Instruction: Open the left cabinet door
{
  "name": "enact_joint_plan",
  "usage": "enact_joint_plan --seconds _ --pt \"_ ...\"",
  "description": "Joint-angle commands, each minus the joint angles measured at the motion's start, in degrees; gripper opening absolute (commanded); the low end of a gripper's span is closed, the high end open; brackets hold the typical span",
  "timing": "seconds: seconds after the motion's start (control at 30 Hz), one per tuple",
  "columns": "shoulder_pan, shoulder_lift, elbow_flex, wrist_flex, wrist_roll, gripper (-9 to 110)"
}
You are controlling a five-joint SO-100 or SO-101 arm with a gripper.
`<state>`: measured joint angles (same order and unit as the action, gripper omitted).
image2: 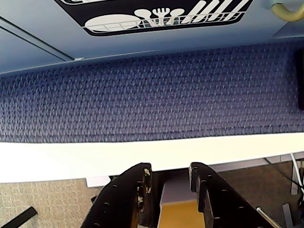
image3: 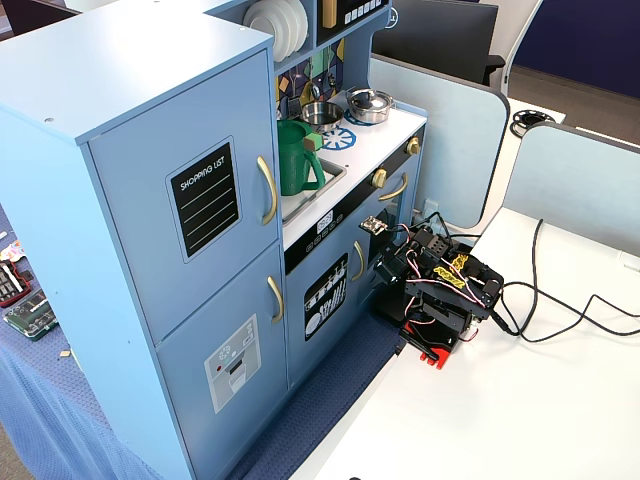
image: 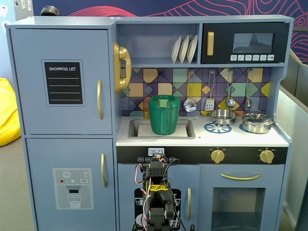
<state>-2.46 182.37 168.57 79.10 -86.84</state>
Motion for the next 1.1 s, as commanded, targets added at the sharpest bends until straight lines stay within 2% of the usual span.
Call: enact_joint_plan --seconds 0.0,0.1,0.37,0.5,0.57,0.67,0.83,1.07 --pt "-1.32 -0.26 3.16 8.70 -1.67 7" --pt "-2.20 -0.26 3.16 8.70 -2.02 0" --pt "-2.37 -0.26 3.16 8.70 -1.76 0" --pt "-5.98 -0.35 3.16 6.77 0.62 0" --pt "-8.96 -0.44 3.08 1.23 1.14 0" --pt "-13.89 -0.44 3.08 -13.54 5.27 0" --pt "-23.03 -0.97 0.44 -37.62 3.43 1" --pt "-33.40 -13.97 -19.07 -48.52 -0.44 8"
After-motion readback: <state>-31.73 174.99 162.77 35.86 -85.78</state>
